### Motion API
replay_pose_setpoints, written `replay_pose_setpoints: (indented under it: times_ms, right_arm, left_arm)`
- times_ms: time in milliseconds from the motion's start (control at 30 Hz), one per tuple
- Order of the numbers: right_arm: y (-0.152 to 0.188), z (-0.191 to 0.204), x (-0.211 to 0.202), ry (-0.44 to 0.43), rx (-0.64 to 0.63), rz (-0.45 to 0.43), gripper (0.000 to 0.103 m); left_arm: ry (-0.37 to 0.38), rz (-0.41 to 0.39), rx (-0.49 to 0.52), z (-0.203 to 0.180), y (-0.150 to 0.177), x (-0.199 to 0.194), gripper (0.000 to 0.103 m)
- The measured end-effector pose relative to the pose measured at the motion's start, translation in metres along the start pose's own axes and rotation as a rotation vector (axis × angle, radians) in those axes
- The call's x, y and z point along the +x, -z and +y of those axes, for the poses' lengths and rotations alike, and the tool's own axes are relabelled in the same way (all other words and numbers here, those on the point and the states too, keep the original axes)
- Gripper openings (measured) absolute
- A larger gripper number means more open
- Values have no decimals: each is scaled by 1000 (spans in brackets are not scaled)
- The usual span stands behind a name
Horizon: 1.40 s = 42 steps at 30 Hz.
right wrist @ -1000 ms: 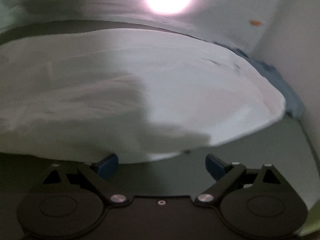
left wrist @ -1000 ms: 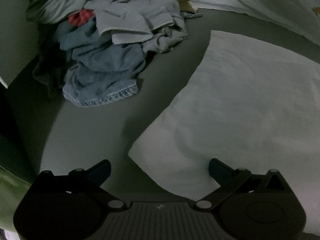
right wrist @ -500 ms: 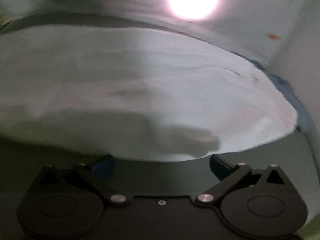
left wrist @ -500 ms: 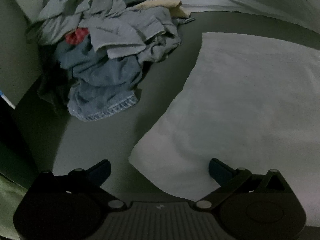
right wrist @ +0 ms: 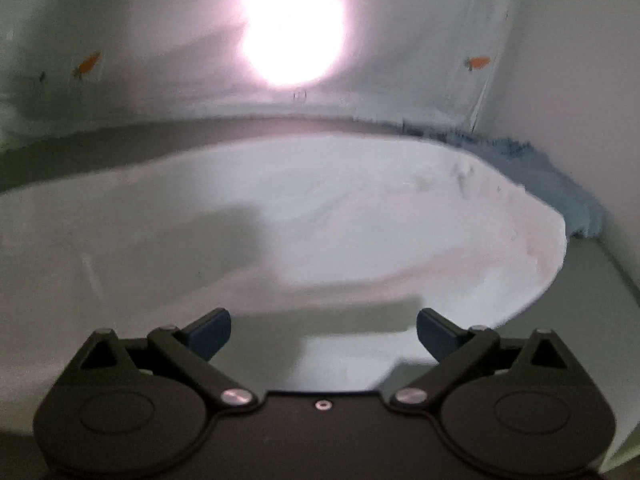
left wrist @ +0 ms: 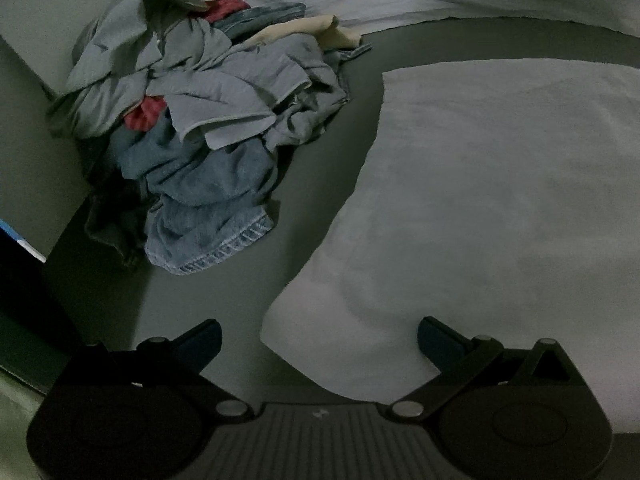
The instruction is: Fold clothes
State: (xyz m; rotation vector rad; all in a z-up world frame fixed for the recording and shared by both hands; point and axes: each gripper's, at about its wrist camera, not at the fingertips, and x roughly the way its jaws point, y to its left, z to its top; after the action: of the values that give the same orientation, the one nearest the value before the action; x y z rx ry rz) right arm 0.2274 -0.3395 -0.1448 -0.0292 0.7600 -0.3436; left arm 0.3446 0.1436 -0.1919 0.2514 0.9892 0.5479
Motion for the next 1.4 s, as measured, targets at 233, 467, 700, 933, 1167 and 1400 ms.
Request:
replay_pose_setpoints:
  times_ms: [233,467,700,933,1167,1400]
  right_arm:
    - [40,-9,-9,22,15,104,101]
    - [45,-19,-13,-40,109,141,101]
    - [42,-60,-3,-245,426,212,101]
    - [46,-91,5,-361,624,232,102]
    - [44,-90,3,-395,564,260,102]
    - [54,-93,-4,-383,600,255,102]
  left_arm:
    - [22,42,56,-5,-9,-6,101]
    - [400,98,-112,-7,-19,-52,98]
    - [839,502,-800,11,14,-19,79]
    - [955,654,-843,-30,37,-18,42]
    - [957,603,-808,-39,19,-37,3]
    - [1074,641,-953,-18,2,-41,3]
